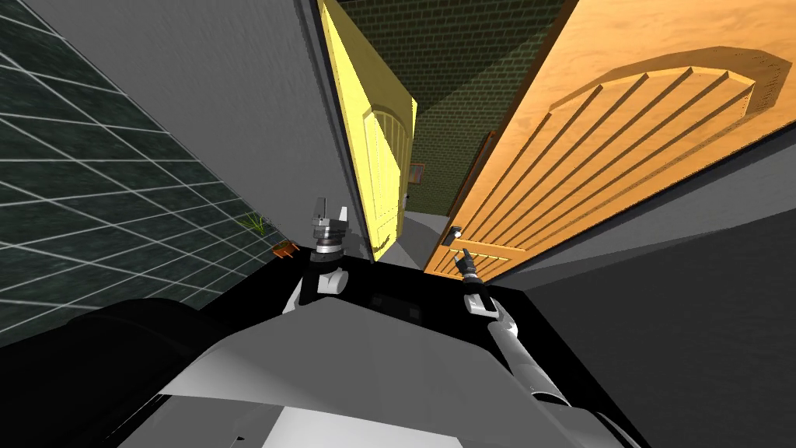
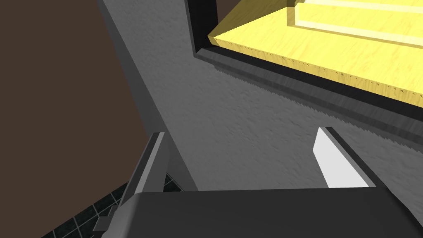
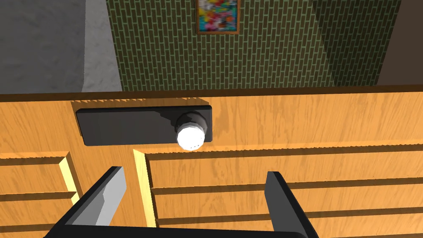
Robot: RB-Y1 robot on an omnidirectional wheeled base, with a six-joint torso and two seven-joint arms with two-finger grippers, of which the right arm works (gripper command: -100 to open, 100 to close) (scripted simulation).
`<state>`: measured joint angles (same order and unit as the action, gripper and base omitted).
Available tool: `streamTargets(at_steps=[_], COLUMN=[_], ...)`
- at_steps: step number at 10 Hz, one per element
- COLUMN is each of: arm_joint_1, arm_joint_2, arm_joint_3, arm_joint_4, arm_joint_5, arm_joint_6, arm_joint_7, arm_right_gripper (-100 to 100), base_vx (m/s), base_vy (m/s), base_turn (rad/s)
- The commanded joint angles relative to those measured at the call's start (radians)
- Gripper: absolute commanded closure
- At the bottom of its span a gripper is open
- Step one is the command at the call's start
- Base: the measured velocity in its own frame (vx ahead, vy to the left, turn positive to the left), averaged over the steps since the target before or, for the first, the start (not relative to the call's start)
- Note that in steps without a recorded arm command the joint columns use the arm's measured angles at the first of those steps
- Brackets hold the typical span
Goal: Push the door open
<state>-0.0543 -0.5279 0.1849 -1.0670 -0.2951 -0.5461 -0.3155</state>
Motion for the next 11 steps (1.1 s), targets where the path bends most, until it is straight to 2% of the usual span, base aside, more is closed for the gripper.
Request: streamTargets(at_steps=[1,2,6,7,11], arm_joint_1=[-0.011,-0.027,-0.06,-0.049,-0.071], arm_joint_2=[-0.011,-0.025,-0.056,-0.048,-0.032], arm_joint_3=[0.003,0.006,0.012,0.009,-0.01], arm_joint_4=[0.028,0.063,0.135,0.115,0.14], arm_joint_5=[-0.005,-0.011,-0.023,-0.021,-0.018], arm_joint_6=[-0.002,-0.003,-0.006,-0.004,0.009], arm_joint_7=[-0.002,-0.006,-0.015,-0.01,0.001], arm_right_gripper=[-100,-100,-100,-100,-100], base_vx=[0.078,0.076,0.09,0.04,0.191], base_vy=[-0.065,-0.061,-0.079,-0.032,-0.024], base_turn=[0.046,0.082,0.056,0.012,0.051])
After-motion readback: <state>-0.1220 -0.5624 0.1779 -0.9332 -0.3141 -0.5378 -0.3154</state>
